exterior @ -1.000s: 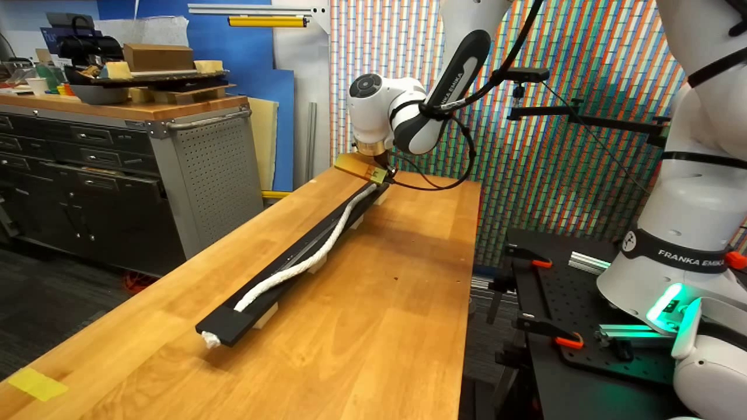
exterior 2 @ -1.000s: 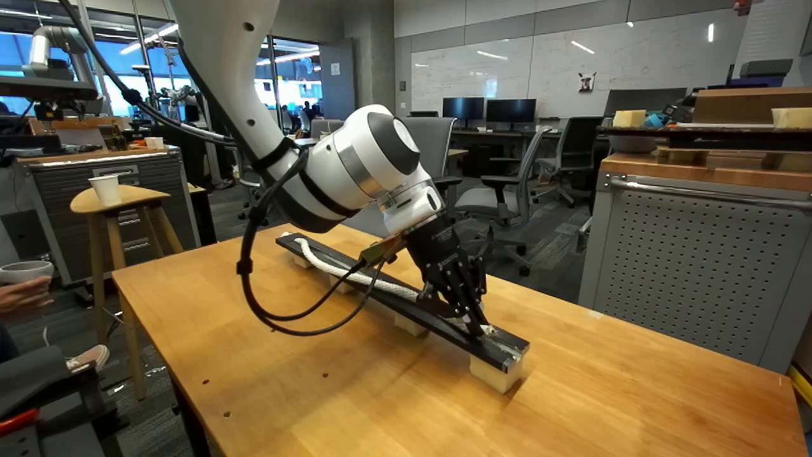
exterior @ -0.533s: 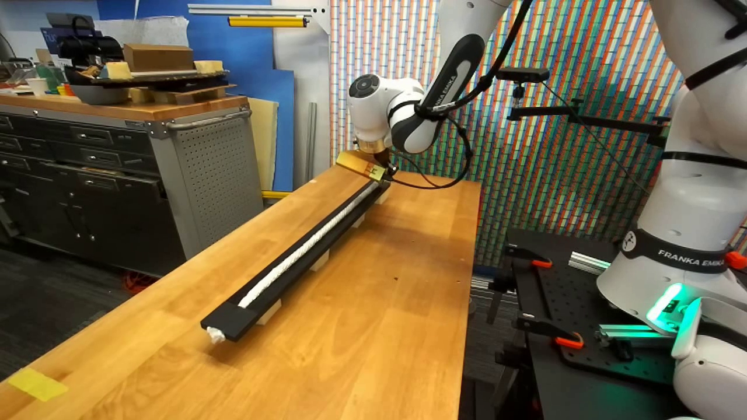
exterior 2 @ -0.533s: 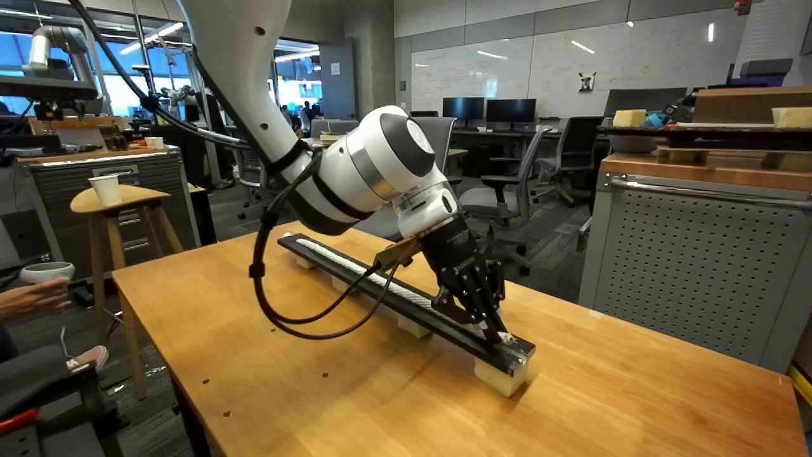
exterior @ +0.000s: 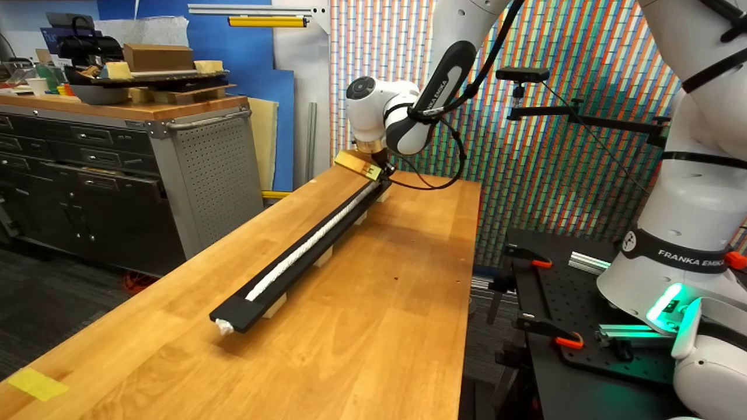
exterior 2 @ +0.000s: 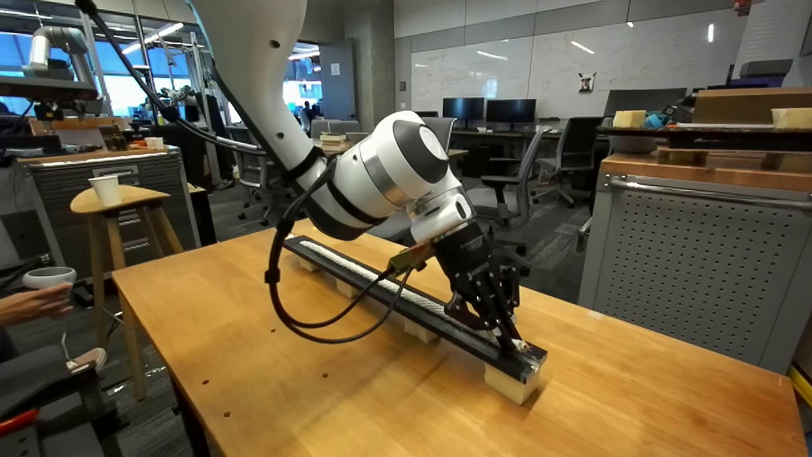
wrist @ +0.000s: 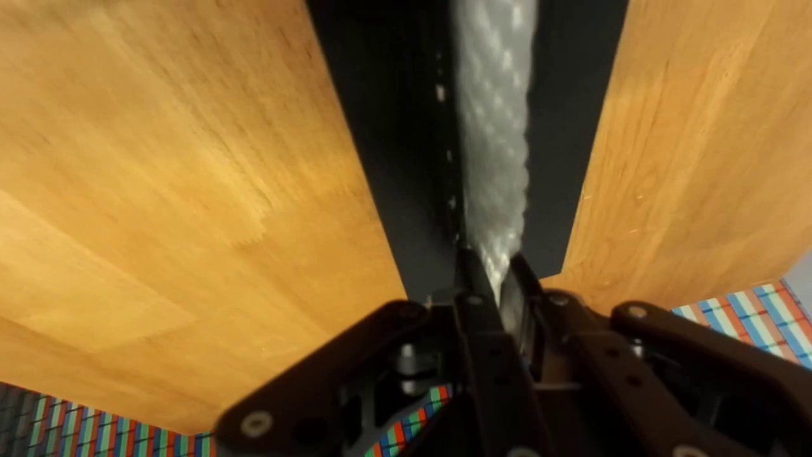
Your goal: Pick up the rope and arrange it straight on the object
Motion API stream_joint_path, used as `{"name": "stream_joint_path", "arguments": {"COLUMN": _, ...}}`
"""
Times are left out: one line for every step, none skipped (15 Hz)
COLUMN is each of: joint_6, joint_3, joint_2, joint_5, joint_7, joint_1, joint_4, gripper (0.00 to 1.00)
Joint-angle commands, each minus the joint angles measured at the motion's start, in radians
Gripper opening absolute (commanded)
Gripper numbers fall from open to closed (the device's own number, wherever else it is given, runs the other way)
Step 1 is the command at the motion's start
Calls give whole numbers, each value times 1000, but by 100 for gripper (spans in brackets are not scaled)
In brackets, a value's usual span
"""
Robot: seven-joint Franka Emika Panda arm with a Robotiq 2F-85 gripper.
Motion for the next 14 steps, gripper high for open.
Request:
{"name": "stream_joint_path", "arguments": {"joint_6": -16, "joint_3": -6, "joint_2": 40, "joint_5": 39, "joint_7": -53, "joint_1": -6, "joint_4": 57, "gripper": 3}}
{"name": "stream_joint_path", "arguments": {"joint_6": -17, "joint_3": -6, "joint_2": 38, "joint_5": 40, "joint_7": -59, "joint_1": -6, "joint_4": 60, "gripper": 3}}
{"name": "stream_joint_path", "arguments": {"joint_6": -14, "joint_3": -8, "joint_2": 34, "joint_5": 43, "joint_7": -68, "joint_1": -4, "joint_4": 58, "gripper": 36}}
{"name": "stream_joint_path", "arguments": {"joint_6": -11, "joint_3": -9, "joint_2": 30, "joint_5": 46, "joint_7": -75, "joint_1": -3, "joint_4": 54, "gripper": 38}}
{"name": "stream_joint_path", "arguments": {"joint_6": -8, "joint_3": -9, "joint_2": 26, "joint_5": 48, "joint_7": -83, "joint_1": -4, "joint_4": 50, "gripper": 44}}
{"name": "stream_joint_path", "arguments": {"joint_6": -8, "joint_3": -13, "joint_2": 20, "joint_5": 45, "joint_7": -87, "joint_1": 0, "joint_4": 47, "gripper": 53}}
{"name": "stream_joint_path", "arguments": {"joint_6": -8, "joint_3": -17, "joint_2": 14, "joint_5": 42, "joint_7": -87, "joint_1": 4, "joint_4": 43, "gripper": 59}}
{"name": "stream_joint_path", "arguments": {"joint_6": -3, "joint_3": -20, "joint_2": 5, "joint_5": 38, "joint_7": -88, "joint_1": 6, "joint_4": 36, "gripper": 69}}
{"name": "stream_joint_path", "arguments": {"joint_6": 0, "joint_3": -21, "joint_2": -2, "joint_5": 37, "joint_7": -89, "joint_1": 7, "joint_4": 32, "gripper": 75}}
{"name": "stream_joint_path", "arguments": {"joint_6": 3, "joint_3": -23, "joint_2": -13, "joint_5": 35, "joint_7": -88, "joint_1": 10, "joint_4": 25, "gripper": 82}}
{"name": "stream_joint_path", "arguments": {"joint_6": 7, "joint_3": -21, "joint_2": -23, "joint_5": 34, "joint_7": -90, "joint_1": 11, "joint_4": 19, "gripper": 91}}
{"name": "stream_joint_path", "arguments": {"joint_6": 8, "joint_3": -19, "joint_2": -38, "joint_5": 30, "joint_7": -92, "joint_1": 19, "joint_4": 9, "gripper": 97}}
{"name": "stream_joint_path", "arguments": {"joint_6": 10, "joint_3": -15, "joint_2": -52, "joint_5": 27, "joint_7": -100, "joint_1": 26, "joint_4": 2, "gripper": 100}}
{"name": "stream_joint_path", "arguments": {"joint_6": 12, "joint_3": -11, "joint_2": -73, "joint_5": 22, "joint_7": -108, "joint_1": 37, "joint_4": -8, "gripper": 100}}
